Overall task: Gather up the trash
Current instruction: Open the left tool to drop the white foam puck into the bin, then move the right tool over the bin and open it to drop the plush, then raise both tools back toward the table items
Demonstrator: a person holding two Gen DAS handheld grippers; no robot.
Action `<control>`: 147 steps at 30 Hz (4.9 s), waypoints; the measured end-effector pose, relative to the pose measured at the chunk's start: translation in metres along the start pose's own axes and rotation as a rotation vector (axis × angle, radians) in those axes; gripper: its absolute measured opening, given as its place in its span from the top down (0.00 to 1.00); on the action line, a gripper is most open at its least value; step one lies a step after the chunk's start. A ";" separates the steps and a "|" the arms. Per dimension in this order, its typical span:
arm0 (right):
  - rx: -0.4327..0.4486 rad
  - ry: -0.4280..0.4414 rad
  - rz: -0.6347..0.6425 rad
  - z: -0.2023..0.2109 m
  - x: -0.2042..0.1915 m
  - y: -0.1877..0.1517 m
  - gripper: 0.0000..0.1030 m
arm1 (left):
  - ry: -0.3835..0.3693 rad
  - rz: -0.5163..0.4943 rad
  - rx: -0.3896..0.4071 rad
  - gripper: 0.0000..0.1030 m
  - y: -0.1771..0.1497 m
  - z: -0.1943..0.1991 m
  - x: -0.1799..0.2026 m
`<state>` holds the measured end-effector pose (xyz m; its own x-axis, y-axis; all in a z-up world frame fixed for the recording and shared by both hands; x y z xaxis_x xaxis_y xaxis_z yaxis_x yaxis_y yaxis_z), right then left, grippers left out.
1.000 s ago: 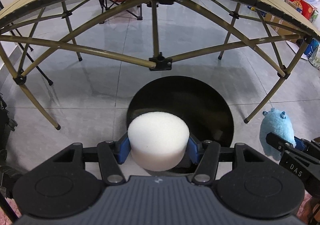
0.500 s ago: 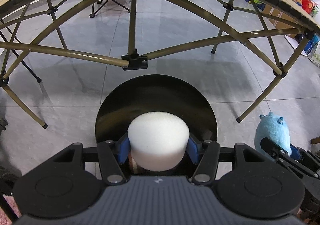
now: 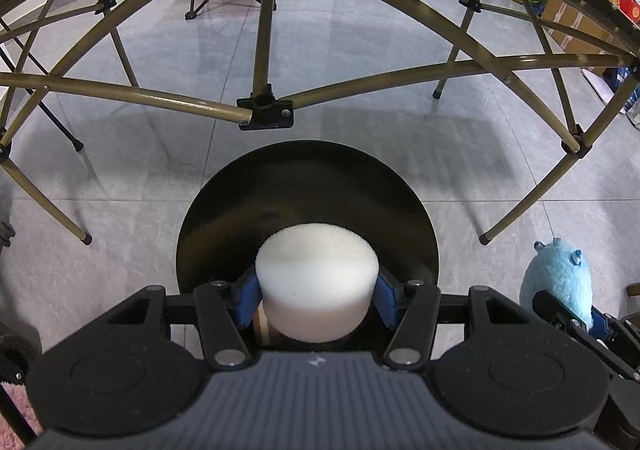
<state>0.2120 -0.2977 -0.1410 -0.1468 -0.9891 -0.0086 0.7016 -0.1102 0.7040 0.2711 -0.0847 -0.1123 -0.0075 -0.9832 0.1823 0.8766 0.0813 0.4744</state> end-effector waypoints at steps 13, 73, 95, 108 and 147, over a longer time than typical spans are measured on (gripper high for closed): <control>0.002 -0.006 0.008 0.002 0.000 -0.002 0.68 | 0.035 0.012 0.008 0.00 0.000 0.003 -0.002; -0.011 0.083 0.152 0.020 -0.112 0.014 0.68 | 0.118 0.100 0.111 0.00 -0.012 0.059 -0.105; -0.090 0.114 0.187 -0.002 -0.175 0.015 0.68 | 0.142 0.170 0.100 0.00 -0.020 0.066 -0.154; -0.157 0.099 0.189 -0.021 -0.188 0.009 0.68 | 0.158 0.191 0.086 0.00 -0.022 0.063 -0.166; -0.129 0.083 0.136 -0.008 -0.168 0.017 0.00 | 0.154 0.171 0.140 0.00 -0.023 0.081 -0.163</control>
<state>0.2542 -0.1340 -0.1337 0.0091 -0.9998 0.0180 0.7952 0.0182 0.6061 0.2131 0.0871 -0.0829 0.2174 -0.9658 0.1416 0.7837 0.2591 0.5644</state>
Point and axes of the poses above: each gripper's, at about its wrist camera, not at the fingertips, and z roughly against the way its jaws point, x to its right, y to its top, the point moved 3 cm from there along -z, roughly the way its jaws point, and after that the axes turned 8 degrees about -y, right-handed, at the moved point
